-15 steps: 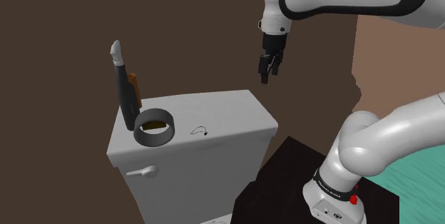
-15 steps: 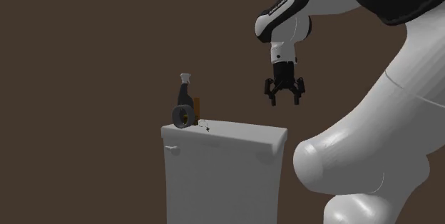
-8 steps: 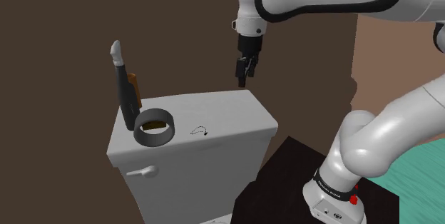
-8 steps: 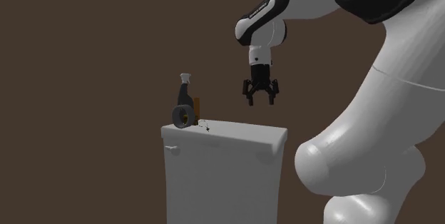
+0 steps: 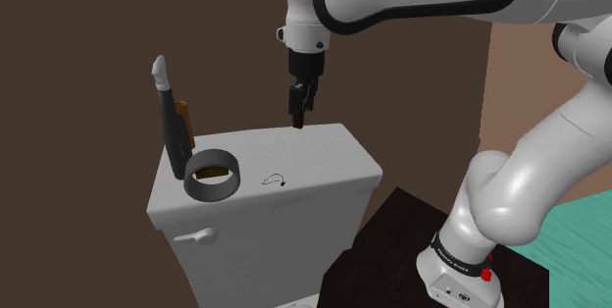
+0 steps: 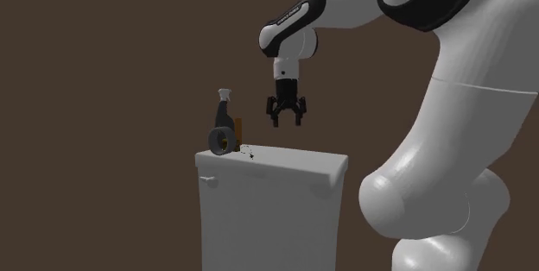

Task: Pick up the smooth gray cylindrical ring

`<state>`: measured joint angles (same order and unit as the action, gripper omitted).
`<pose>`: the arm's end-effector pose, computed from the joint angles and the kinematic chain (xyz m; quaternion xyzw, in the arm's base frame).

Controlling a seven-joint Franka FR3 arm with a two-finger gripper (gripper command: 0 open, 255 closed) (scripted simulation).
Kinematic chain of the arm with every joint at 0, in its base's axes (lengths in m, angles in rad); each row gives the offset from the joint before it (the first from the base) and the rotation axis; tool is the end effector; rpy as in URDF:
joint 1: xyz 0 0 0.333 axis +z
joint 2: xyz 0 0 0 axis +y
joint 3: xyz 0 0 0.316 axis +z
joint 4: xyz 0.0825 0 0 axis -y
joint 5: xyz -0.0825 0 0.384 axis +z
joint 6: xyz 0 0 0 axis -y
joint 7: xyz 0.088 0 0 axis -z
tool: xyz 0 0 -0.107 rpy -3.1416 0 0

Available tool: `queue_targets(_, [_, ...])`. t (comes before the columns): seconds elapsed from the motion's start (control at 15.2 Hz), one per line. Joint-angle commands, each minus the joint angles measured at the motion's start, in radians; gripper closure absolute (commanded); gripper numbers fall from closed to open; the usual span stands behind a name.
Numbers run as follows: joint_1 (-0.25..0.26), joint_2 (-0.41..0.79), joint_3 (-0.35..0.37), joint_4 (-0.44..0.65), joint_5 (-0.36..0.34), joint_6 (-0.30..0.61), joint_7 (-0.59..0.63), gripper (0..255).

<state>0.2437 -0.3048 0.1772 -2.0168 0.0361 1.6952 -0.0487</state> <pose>0.4175 0.2007 0.5758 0.9740 0.2261 -0.0088 0.0104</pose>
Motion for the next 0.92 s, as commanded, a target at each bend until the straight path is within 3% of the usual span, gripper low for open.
queue_targets(0.0, [0.019,0.054,0.025,0.056,-0.002,0.01,-0.003,0])
queue_targets(0.86, [0.152,0.355,0.181,0.388,-0.08,0.035,-0.011,0])
